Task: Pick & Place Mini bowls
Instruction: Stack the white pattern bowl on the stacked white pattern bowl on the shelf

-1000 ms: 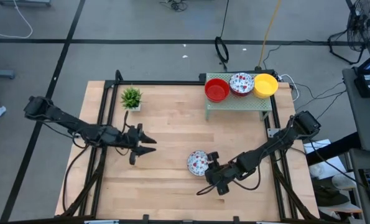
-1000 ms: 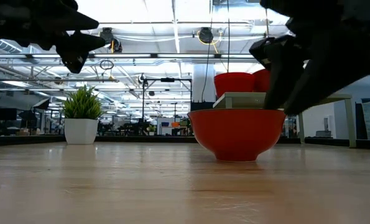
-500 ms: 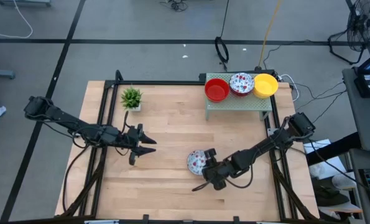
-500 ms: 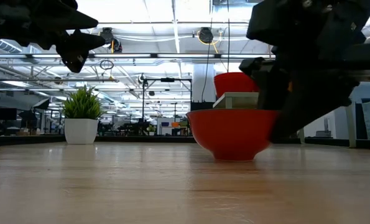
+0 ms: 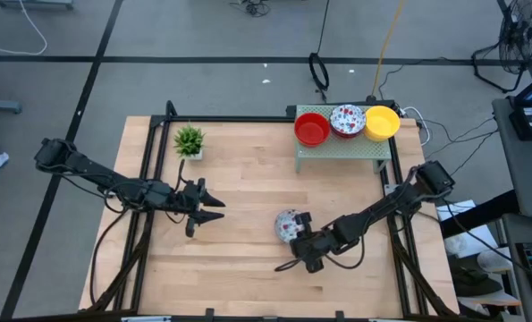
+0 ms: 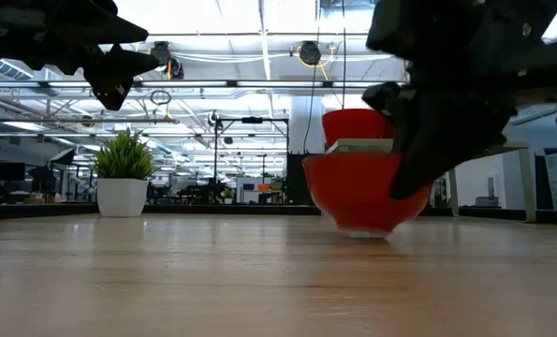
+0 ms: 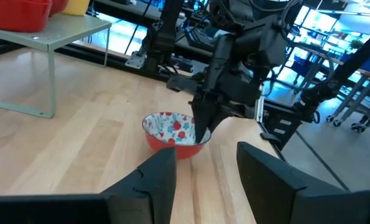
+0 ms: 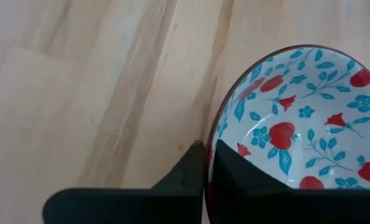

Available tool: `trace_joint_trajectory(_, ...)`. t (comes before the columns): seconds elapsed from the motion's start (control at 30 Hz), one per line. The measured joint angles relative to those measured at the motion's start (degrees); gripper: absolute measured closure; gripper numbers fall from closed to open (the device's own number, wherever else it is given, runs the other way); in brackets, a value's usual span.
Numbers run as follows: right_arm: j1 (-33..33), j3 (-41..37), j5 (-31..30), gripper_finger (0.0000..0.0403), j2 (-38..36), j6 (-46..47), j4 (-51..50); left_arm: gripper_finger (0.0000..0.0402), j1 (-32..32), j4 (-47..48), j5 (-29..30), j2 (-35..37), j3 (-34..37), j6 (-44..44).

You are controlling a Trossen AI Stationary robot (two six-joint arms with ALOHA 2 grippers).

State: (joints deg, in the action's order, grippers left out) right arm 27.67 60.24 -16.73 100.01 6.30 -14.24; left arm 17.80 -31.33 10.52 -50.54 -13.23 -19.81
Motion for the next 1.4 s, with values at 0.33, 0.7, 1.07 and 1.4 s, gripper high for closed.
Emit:
trace_joint_trajectory(0.33, 0.9, 1.5, -12.3, 0.0399, -13.8, -4.9, -1.5, 0.0229, 0.0, 0.0, 0.0, 0.0, 0.0, 0.0)
trace_joint_trajectory(0.7, -9.4, 1.5, -33.3, 0.0401, -36.4, -8.9, -5.0, 0.0229, 0.0, 0.0, 0.0, 0.0, 0.0, 0.1)
trace_joint_trajectory(1.07, -30.9, 1.5, -24.9, 0.0396, -42.2, -7.0, -7.0, 0.0229, 0.0, 0.0, 0.0, 0.0, 0.0, 0.1)
trace_joint_trajectory(1.4, -42.8, 1.5, -24.6, 0.0397, -41.9, -2.1, -16.5, 0.0229, 0.0, 0.0, 0.1, 0.0, 0.0, 0.1)
